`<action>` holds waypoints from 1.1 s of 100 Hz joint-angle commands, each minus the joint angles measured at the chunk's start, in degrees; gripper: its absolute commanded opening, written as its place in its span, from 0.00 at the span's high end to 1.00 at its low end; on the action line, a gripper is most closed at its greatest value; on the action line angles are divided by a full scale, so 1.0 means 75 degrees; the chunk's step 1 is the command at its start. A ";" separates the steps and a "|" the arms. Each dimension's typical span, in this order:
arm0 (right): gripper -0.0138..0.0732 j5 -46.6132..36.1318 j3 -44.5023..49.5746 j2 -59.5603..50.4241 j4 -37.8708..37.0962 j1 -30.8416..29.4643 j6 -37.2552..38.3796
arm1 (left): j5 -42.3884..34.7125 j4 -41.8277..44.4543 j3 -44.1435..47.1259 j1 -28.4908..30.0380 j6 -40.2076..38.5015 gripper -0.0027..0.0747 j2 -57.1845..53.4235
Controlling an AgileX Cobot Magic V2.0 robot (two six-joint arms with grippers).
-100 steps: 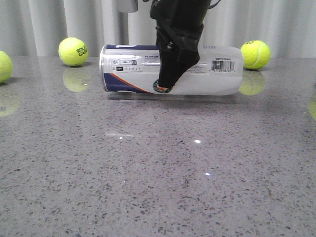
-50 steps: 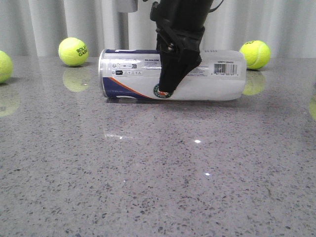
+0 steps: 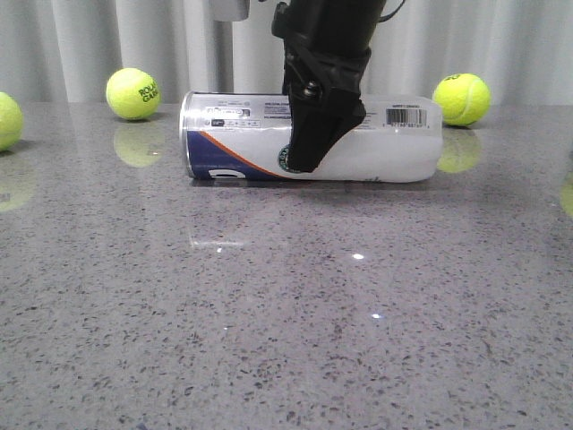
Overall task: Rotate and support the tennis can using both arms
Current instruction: 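Rotate the can with the right gripper to lie crosswise, then release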
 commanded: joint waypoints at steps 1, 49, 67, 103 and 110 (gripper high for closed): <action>0.10 -0.0261 -0.0244 -0.0446 0.0104 0.0007 0.0005 | -0.0622 -0.0013 0.0362 -0.0018 -0.0061 0.99 -0.0273; 0.10 -0.0220 -0.0244 -0.0768 0.0097 0.0000 0.0005 | -0.0622 -0.0013 0.0362 -0.0018 -0.0061 0.99 -0.0273; 0.10 -0.0175 -0.0244 -0.0830 0.0097 0.0000 0.0005 | -0.0622 -0.0013 0.0362 -0.0018 -0.0061 0.99 -0.0273; 0.10 -0.0175 -0.0251 -0.0830 0.0097 0.0000 0.0005 | -0.0622 -0.0013 0.0362 -0.0018 -0.0061 0.99 -0.0273; 0.10 -0.0168 -0.0257 -0.0840 0.0079 0.0000 0.0005 | -0.0622 -0.0013 0.0362 -0.0018 -0.0061 0.99 -0.0273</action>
